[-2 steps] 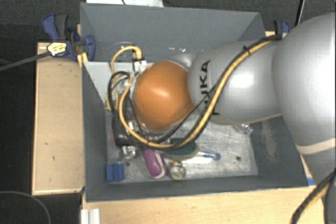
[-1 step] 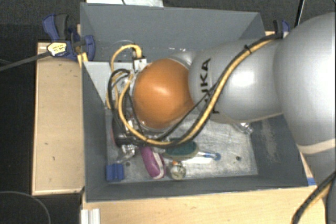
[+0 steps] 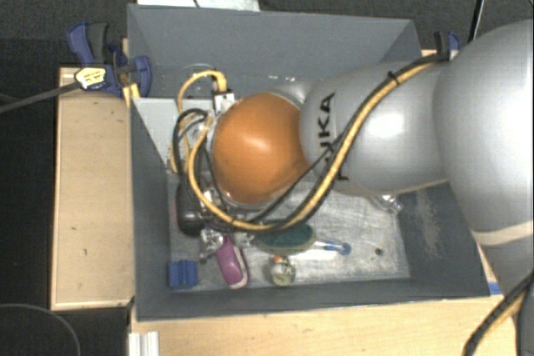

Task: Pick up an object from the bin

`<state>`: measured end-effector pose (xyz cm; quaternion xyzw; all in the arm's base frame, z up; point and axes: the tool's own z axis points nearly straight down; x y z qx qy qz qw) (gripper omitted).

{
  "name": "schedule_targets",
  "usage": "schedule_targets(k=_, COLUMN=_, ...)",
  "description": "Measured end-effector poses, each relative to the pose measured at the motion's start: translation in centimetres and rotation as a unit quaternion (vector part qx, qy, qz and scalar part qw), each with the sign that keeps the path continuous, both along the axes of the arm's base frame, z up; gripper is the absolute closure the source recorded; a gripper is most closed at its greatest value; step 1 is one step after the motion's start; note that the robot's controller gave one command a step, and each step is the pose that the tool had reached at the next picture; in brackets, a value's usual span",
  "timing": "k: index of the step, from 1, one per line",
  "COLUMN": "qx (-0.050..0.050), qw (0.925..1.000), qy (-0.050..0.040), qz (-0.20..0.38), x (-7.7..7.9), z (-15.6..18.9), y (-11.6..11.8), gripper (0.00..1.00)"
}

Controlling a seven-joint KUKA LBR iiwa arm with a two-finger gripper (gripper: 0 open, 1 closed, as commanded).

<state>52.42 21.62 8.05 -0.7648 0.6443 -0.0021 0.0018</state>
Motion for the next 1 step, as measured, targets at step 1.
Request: schedule_targets(k=1, qx=0.002, qw=1.0000, qy=-0.0008, qz=-0.004, x=0.19, z=8.19, y=0.10, gripper=1.00)
